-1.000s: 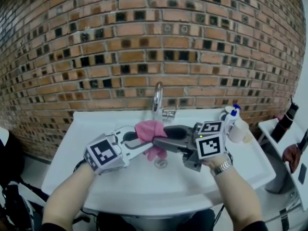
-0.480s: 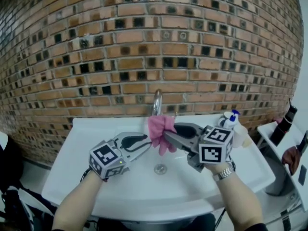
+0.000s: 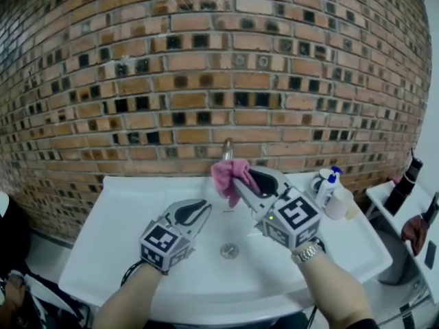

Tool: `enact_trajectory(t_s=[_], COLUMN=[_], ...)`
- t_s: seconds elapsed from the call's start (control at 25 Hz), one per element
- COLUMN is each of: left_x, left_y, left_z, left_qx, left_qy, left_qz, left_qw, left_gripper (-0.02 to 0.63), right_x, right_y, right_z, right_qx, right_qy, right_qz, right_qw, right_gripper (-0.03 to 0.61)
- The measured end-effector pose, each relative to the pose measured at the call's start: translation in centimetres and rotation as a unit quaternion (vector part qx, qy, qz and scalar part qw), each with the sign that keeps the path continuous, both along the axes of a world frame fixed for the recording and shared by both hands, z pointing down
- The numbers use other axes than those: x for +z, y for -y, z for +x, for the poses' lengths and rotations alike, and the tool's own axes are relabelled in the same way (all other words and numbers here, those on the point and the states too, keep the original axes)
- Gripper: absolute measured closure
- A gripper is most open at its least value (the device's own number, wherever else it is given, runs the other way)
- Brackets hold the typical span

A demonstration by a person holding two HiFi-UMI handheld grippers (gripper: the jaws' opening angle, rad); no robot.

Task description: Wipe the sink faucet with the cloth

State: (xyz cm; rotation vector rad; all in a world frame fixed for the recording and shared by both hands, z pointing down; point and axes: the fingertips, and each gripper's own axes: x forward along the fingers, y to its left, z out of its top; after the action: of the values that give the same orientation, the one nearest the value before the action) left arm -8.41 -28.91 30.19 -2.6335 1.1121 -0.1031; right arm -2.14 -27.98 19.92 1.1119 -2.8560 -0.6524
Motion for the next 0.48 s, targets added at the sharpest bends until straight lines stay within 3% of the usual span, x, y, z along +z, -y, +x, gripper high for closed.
enact_trajectory(t_s=[0.16, 0.48], left_x=[-0.2, -1.2], left_y=[0.0, -0.8], left_z=[-0.9, -0.9], left_qx=[-0.021, -0.022], left_qy=[-0.010, -0.013], left_qz=[0.007, 0.023], left_qw=[0.9997, 0.9994], left_gripper=[0.601, 0.606], right_x=[-0.7, -1.9], right_y=[1.4, 2.8], right_z=[0.0, -0.8], right_qx=[0.042, 0.090], right_qy=[0.020, 0.032], right_qz=[0.019, 0.035], right_qw=[0.999, 0.995], right_gripper=[0.466, 0.469])
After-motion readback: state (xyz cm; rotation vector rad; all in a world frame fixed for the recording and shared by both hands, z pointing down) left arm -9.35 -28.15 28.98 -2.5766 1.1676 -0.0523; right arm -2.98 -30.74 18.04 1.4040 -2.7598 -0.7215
